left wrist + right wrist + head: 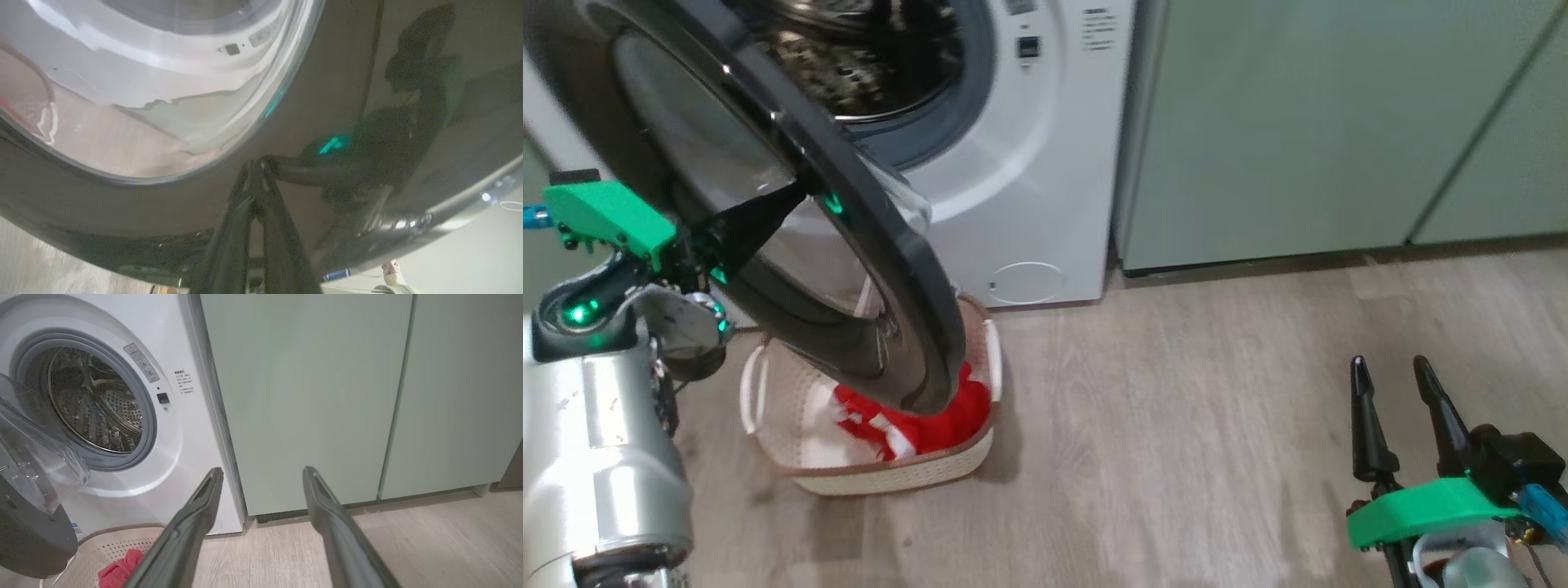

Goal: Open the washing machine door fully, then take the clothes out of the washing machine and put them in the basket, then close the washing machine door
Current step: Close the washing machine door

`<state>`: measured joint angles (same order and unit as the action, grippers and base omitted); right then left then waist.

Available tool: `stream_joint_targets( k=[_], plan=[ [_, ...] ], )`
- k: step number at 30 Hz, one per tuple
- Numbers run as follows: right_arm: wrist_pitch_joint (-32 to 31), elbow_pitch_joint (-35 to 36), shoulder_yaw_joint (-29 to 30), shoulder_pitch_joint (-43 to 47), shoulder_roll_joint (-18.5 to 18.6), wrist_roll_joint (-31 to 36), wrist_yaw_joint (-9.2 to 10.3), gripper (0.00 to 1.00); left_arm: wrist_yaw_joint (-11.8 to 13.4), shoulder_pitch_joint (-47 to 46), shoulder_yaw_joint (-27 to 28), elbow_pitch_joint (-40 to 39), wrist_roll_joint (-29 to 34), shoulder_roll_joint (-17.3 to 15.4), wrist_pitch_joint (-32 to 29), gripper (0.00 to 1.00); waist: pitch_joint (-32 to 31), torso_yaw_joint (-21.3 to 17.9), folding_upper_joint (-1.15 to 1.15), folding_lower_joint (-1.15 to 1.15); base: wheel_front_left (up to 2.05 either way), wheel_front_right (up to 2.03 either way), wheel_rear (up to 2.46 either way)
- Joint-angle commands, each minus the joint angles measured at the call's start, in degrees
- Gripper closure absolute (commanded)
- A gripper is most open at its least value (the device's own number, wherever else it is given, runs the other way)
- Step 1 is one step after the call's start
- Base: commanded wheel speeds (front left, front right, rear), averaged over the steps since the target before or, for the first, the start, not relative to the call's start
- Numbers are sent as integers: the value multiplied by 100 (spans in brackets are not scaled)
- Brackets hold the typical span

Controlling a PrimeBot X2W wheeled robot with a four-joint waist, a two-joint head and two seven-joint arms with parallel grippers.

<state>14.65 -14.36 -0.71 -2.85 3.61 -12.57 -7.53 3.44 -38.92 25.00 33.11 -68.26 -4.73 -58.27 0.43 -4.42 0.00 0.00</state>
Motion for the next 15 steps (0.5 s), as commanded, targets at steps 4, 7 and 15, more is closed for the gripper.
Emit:
stream_joint_targets(
  k=[4,7,15],
  plan=[
    [35,186,-114,-153,113,37,4,0,-153,-190,101,-74,-84,-62,129,100,6,-331,0,0,0,0,0],
    [35,193,-96,-145,125,29,4,0,-240,-221,98,22,-90,-35,226,100,4,-375,0,0,0,0,0],
    [35,220,-7,-111,105,53,4,0,-591,-121,183,282,-104,-29,535,100,-30,-182,0,0,0,0,0]
  ],
)
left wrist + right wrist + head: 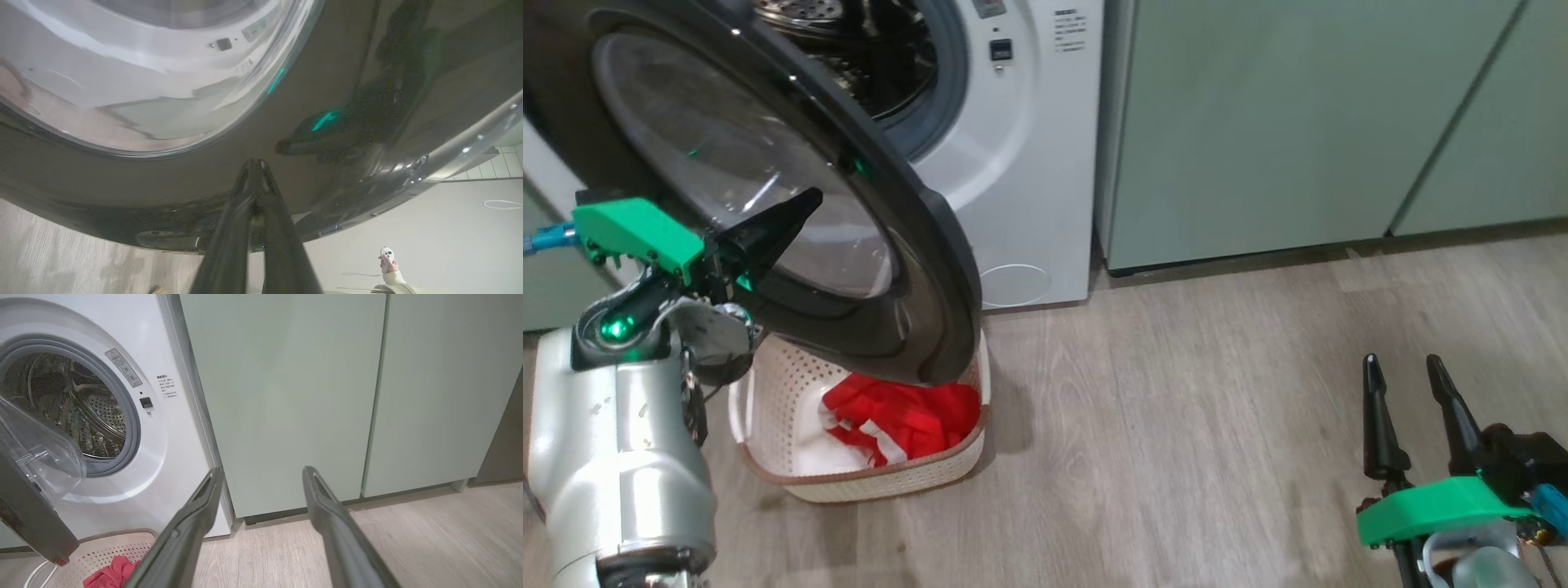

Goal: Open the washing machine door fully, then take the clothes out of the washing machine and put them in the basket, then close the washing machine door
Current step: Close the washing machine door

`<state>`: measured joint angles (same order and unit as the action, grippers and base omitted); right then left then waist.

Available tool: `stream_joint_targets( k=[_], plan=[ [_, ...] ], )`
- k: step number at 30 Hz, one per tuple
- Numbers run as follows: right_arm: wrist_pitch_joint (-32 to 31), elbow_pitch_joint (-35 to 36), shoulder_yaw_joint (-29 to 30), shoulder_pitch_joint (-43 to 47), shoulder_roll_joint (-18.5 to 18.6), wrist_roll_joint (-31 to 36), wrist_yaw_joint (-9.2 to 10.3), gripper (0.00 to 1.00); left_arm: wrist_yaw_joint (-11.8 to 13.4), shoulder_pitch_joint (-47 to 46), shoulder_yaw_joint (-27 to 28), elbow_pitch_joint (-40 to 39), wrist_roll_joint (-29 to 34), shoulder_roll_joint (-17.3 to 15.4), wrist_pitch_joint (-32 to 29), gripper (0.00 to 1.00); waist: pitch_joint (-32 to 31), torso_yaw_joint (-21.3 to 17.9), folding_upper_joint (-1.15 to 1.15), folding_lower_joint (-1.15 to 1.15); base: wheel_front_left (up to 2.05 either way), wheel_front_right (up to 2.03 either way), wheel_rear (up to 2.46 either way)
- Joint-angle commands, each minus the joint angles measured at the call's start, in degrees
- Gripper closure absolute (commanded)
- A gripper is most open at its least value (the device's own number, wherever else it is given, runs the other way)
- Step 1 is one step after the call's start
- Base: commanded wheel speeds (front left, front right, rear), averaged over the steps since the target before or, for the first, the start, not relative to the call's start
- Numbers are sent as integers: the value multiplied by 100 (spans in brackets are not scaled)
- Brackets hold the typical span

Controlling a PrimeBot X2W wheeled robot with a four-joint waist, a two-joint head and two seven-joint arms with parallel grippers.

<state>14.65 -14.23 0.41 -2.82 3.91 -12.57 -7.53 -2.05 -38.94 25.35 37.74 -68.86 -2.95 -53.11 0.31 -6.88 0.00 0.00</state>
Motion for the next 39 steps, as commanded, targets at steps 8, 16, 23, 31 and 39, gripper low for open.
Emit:
stream_joint_targets(
  k=[8,16,23,31,39],
  plan=[
    [35,210,-106,-82,61,35,4,0,-388,412,243,-27,31,-213,433,0,-102,443,0,0,0,0,0],
    [35,220,-89,-60,36,24,4,0,-539,1234,-25,-130,611,-356,1848,0,-181,897,0,0,0,0,0],
    [35,237,-57,-40,5,3,4,0,-542,2185,-1496,-1121,775,-798,3634,0,-207,1139,0,0,0,0,0],
    [35,223,-103,13,-38,-6,4,0,-543,2606,-3677,-1328,1399,-1830,6537,0,-240,1149,0,0,0,0,0],
    [35,230,-80,49,-60,-17,4,0,-543,2610,-3576,-1187,2637,-1912,6808,0,-242,1045,0,0,0,0,0]
  ],
)
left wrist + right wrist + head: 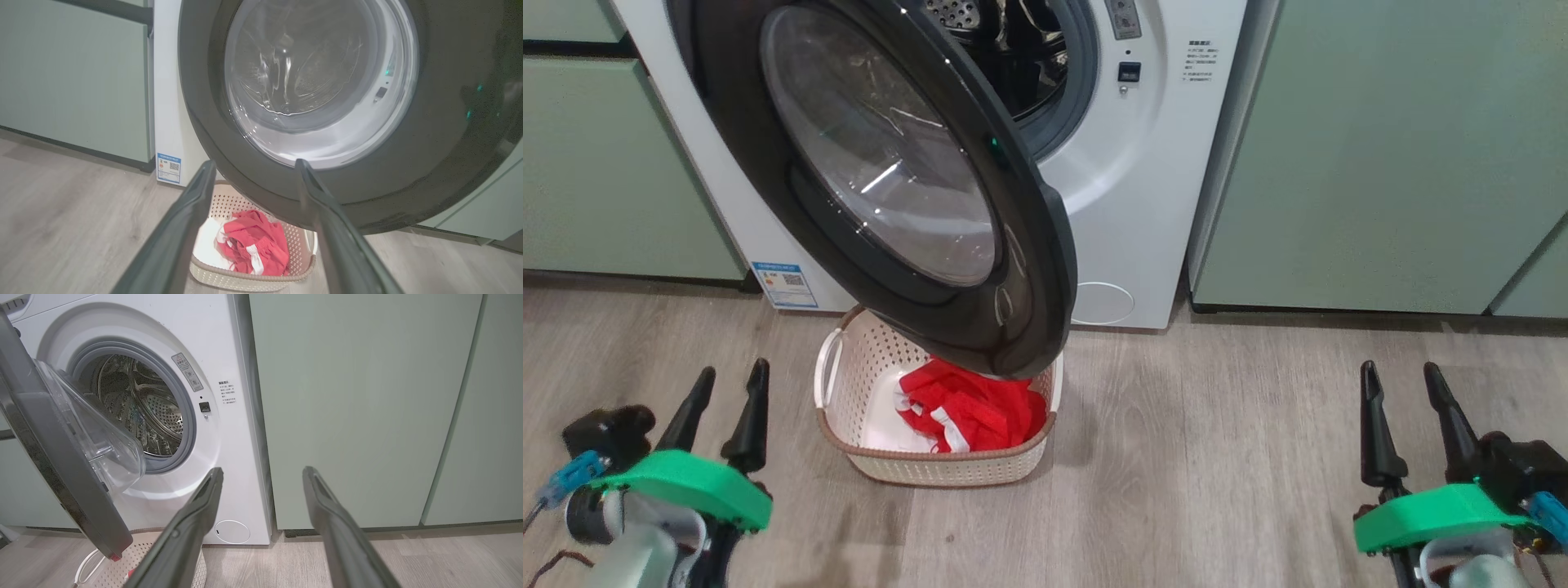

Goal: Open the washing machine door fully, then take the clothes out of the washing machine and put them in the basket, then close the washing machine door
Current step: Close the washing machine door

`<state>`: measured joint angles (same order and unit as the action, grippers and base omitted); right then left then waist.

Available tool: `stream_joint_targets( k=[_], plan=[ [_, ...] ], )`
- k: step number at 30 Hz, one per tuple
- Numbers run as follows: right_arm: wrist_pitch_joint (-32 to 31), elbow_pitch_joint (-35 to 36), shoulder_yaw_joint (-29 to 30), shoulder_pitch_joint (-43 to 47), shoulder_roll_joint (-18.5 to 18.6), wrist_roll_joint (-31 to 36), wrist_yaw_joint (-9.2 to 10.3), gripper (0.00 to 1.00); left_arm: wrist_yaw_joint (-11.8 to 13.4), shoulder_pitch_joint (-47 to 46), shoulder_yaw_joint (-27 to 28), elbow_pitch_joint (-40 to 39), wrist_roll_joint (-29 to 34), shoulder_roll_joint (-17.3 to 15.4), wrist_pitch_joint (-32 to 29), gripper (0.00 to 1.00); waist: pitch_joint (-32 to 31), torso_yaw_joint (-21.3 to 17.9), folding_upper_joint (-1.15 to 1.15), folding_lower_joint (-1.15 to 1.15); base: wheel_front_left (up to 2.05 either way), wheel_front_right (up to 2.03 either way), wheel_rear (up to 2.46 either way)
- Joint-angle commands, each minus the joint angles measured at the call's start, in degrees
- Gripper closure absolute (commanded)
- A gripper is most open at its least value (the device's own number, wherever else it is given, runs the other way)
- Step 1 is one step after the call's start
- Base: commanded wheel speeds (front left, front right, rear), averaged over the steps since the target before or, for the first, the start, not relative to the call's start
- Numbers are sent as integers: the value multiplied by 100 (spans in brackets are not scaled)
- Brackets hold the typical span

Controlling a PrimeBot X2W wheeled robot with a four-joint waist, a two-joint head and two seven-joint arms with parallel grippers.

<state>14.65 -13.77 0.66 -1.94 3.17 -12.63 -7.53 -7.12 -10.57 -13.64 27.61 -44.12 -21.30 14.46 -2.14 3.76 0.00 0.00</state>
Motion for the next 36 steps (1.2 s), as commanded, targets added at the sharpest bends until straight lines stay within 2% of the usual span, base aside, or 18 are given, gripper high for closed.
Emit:
stream_joint_targets(
  k=[1,5,12,21,22,24,30,36],
  plan=[
    [35,184,-102,-34,11,-11,4,0,-36,-182,423,-206,390,-36,51,0,5,-34,0,0,0,0,0],
    [35,180,-97,5,1,-9,4,0,-36,12,760,-281,910,214,52,0,6,-89,0,0,0,0,0],
    [35,160,-93,30,-10,-15,4,0,-36,178,961,-297,1309,405,53,0,26,-132,0,0,0,0,0],
    [35,170,-17,16,-20,-76,4,0,-36,165,945,-273,1564,425,53,0,40,-111,0,0,0,0,0],
    [35,182,15,3,-21,-123,4,11,-36,162,945,-272,1575,429,53,0,41,-106,0,0,0,0,0],
    [35,207,80,-30,-23,-220,4,100,-36,167,942,-267,1594,435,53,0,44,-98,0,0,0,0,0],
    [35,485,444,-308,-27,-556,4,100,-36,317,934,-278,1791,497,53,0,56,-47,0,0,0,0,0],
    [35,960,280,-737,-6,-615,4,100,-36,455,963,-326,1881,655,53,0,69,127,0,0,0,0,0]
  ],
)
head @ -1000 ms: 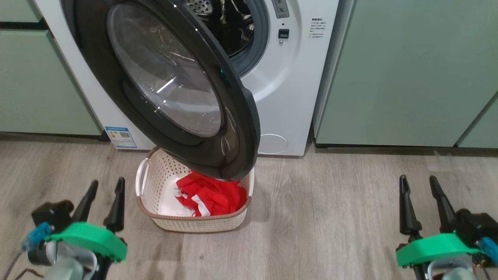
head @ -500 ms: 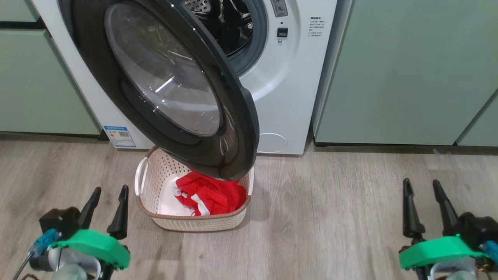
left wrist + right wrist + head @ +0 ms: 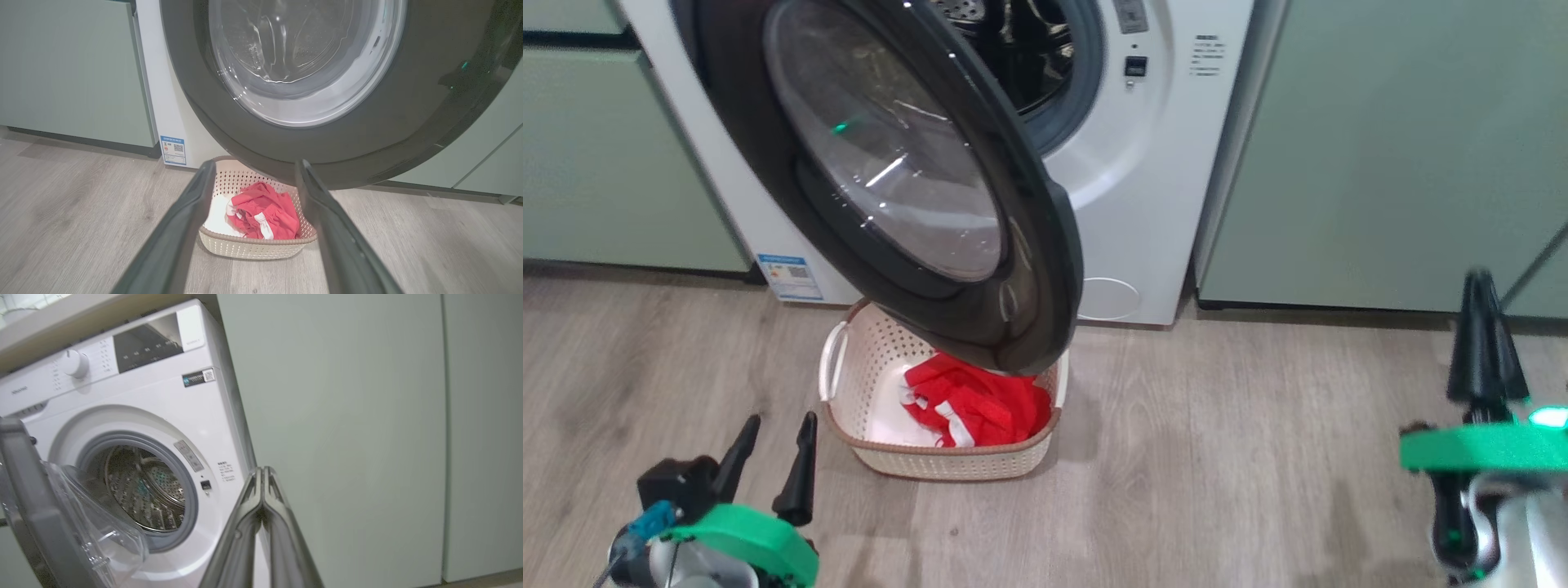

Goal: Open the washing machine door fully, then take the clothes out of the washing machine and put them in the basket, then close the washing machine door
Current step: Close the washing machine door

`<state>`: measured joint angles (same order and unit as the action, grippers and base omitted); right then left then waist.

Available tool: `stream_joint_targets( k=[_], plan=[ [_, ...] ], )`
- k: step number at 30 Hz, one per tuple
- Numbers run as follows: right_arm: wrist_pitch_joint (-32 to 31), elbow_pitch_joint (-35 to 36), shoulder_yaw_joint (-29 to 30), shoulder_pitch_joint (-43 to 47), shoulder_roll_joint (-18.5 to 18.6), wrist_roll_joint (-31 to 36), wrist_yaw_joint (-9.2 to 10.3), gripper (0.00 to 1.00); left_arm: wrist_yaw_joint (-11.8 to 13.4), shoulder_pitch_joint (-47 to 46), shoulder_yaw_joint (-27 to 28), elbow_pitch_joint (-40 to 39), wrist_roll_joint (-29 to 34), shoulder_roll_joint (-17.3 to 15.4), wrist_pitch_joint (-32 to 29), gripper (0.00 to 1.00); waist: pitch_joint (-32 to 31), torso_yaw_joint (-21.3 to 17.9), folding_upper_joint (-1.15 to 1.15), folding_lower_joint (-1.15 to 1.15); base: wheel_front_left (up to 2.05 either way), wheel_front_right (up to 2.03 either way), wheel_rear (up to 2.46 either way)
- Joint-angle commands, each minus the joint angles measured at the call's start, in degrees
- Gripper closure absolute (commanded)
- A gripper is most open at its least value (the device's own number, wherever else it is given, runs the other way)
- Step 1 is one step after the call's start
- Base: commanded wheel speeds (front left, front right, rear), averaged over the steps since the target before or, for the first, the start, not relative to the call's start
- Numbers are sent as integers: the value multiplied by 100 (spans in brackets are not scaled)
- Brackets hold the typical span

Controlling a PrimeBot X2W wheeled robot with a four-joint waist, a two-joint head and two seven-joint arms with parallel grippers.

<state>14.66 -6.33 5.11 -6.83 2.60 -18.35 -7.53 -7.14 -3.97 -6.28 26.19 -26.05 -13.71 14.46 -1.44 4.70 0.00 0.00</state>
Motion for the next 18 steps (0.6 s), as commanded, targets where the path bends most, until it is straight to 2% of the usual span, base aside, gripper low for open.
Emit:
stream_joint_targets(
  k=[1,6,12,18],
  plan=[
    [34,297,-242,-319,65,-65,4,100,-35,-188,229,-188,88,-77,53,0,-2,74,0,0,0,0,0],
    [34,582,-875,-666,169,-176,4,100,-35,-154,201,-179,138,36,53,0,-13,336,0,0,0,0,0],
    [34,852,-1956,-1036,229,-239,4,100,-35,-187,124,-157,179,110,53,0,-27,737,0,0,0,0,0],
    [34,778,-2838,-1184,245,-219,4,100,-35,-225,40,-118,184,143,53,0,-14,1065,0,0,0,0,0]
  ],
)
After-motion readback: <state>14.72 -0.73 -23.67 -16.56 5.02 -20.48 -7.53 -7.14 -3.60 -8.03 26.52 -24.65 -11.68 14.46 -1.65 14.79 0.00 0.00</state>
